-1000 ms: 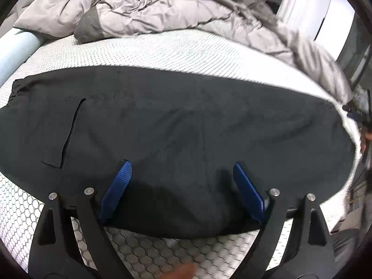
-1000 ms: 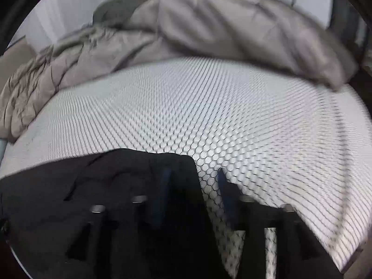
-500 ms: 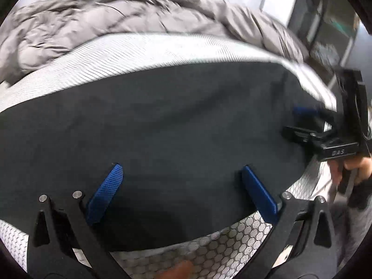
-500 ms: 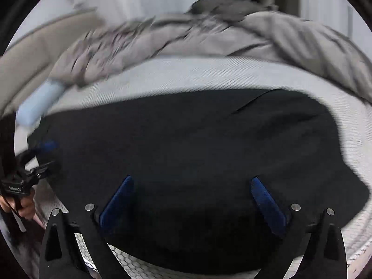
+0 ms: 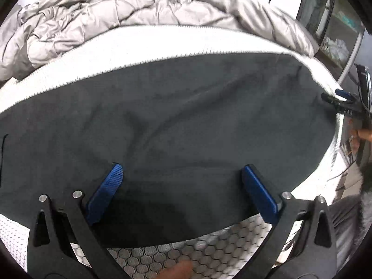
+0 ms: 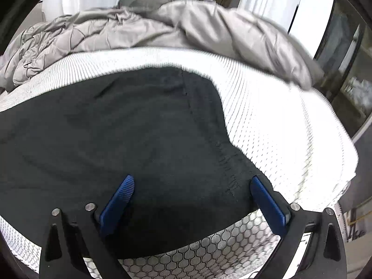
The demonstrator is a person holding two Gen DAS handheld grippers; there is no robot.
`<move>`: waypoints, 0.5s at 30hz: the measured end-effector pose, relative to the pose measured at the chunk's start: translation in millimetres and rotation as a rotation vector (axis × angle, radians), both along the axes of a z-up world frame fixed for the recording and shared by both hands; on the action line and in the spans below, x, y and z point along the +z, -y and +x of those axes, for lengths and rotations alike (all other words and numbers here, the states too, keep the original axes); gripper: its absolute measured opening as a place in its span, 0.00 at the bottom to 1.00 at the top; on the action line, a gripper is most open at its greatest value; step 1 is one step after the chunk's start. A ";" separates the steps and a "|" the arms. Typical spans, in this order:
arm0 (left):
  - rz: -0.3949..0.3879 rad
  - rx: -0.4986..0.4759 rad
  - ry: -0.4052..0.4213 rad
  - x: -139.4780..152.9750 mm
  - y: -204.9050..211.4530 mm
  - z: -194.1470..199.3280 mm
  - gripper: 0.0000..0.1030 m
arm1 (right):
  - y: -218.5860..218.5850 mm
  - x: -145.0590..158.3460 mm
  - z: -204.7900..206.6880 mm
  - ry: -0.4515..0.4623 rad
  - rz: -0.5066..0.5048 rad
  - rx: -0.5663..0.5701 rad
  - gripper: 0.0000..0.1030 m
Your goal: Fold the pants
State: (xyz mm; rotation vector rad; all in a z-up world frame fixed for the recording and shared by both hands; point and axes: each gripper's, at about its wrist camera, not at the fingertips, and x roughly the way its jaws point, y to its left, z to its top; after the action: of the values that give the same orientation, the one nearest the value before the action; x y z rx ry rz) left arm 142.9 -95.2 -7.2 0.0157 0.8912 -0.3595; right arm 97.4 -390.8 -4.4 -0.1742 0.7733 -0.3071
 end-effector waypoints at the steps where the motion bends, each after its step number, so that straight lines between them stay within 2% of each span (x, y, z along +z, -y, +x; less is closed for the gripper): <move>1: -0.018 -0.007 0.013 5.5 0.2 1.9 0.99 | -6.6 5.4 -4.8 0.024 0.003 0.027 0.98; 3: -0.059 -0.029 0.022 14.7 6.7 15.0 0.99 | -26.4 13.8 -0.6 0.053 0.067 0.109 0.99; 5: -0.035 -0.056 -0.005 15.1 20.7 33.7 0.99 | -46.2 11.5 15.9 0.016 0.153 0.197 0.99; 6: 0.004 -0.089 -0.024 10.4 29.2 44.4 0.99 | -59.5 5.7 26.5 -0.023 0.181 0.253 0.99; 8: 0.069 -0.079 -0.062 -2.1 32.3 57.0 0.99 | -82.0 -10.2 45.7 -0.114 0.181 0.342 0.99; 9: 0.072 -0.064 -0.102 -9.1 27.9 63.1 0.99 | -94.7 -19.6 50.2 -0.152 0.135 0.363 0.99; 11: 0.043 -0.056 -0.152 -15.8 15.4 69.1 0.99 | -99.4 -29.1 55.1 -0.176 0.054 0.381 0.99; 12: 0.030 -0.057 -0.146 -14.9 5.6 68.6 0.99 | -90.3 -27.1 54.0 -0.165 0.052 0.371 0.99; 13: 0.035 -0.044 -0.141 -15.3 0.5 66.9 0.99 | -75.7 -22.8 52.0 -0.154 0.052 0.332 0.99; 15: 0.037 -0.013 -0.143 -19.0 -14.1 65.6 0.99 | -39.6 -16.1 41.1 -0.117 -0.015 0.178 0.98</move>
State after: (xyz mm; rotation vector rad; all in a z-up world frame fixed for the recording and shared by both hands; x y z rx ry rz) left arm 208.6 -81.1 -26.2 0.0300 1.0394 -0.3593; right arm 138.5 -351.2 -20.5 -0.2752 0.8650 -0.1351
